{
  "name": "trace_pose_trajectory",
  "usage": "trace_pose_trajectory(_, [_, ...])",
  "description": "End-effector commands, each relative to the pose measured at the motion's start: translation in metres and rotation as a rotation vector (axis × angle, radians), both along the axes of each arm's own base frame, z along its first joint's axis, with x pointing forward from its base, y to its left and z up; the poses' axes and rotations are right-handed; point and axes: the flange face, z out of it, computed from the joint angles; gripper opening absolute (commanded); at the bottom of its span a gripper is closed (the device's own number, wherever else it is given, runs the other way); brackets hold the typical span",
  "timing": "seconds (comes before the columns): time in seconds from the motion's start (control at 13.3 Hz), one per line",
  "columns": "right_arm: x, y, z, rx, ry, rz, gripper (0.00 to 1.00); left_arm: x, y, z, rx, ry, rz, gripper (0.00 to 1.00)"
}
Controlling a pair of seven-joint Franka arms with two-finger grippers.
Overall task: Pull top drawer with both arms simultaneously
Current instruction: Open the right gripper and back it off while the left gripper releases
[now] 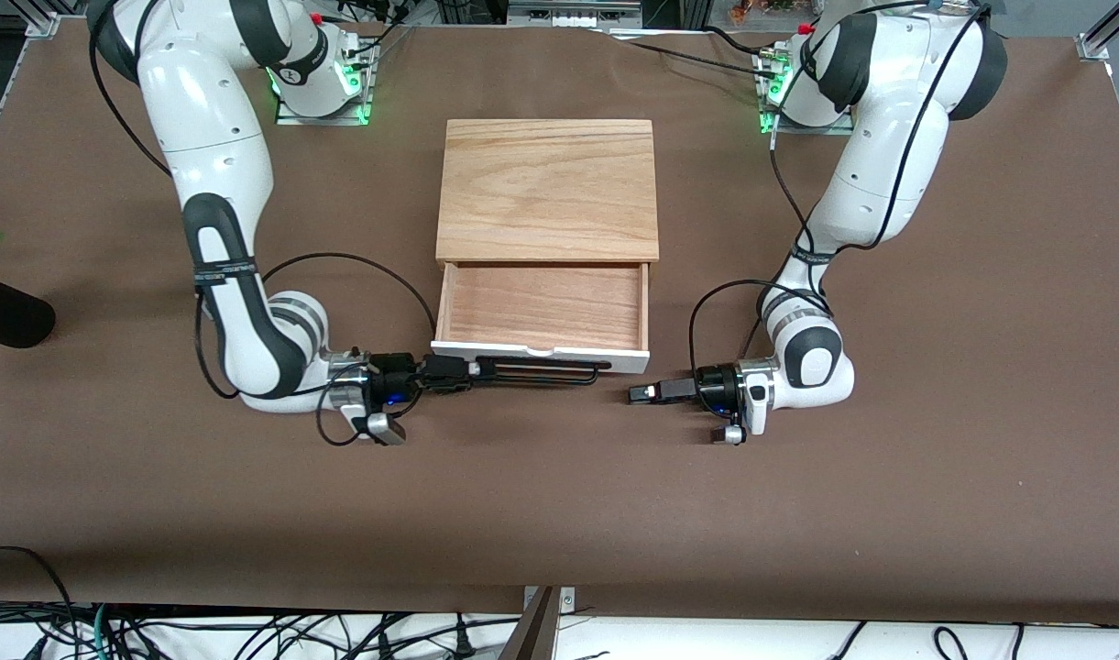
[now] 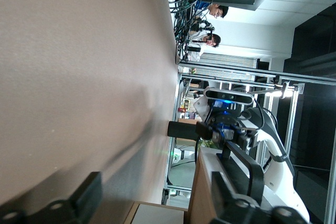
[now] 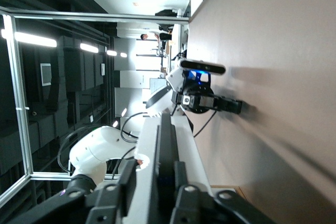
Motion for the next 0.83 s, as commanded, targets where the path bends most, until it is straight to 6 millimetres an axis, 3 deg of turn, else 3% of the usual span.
trace_pose_trajectory(0.0, [0.011,-0.019,0.037,0.046,-0.002,-0.011,1.0,0.01,0.0,0.037,-0.012,0.05,0.015,1.0])
trace_pose_trajectory(0.15, [0.011,-0.018,0.04,0.044,-0.006,-0.009,1.0,0.013,0.0,0.055,-0.023,0.067,-0.003,1.0])
trace_pose_trajectory(0.38, [0.013,-0.024,0.056,-0.021,-0.021,0.023,1.0,0.0,0.008,0.089,-0.01,0.12,-0.011,1.0])
trace_pose_trajectory(0.75, [0.013,-0.066,0.116,-0.326,0.019,0.117,1.0,-0.029,0.039,0.184,0.227,0.117,-0.05,1.0])
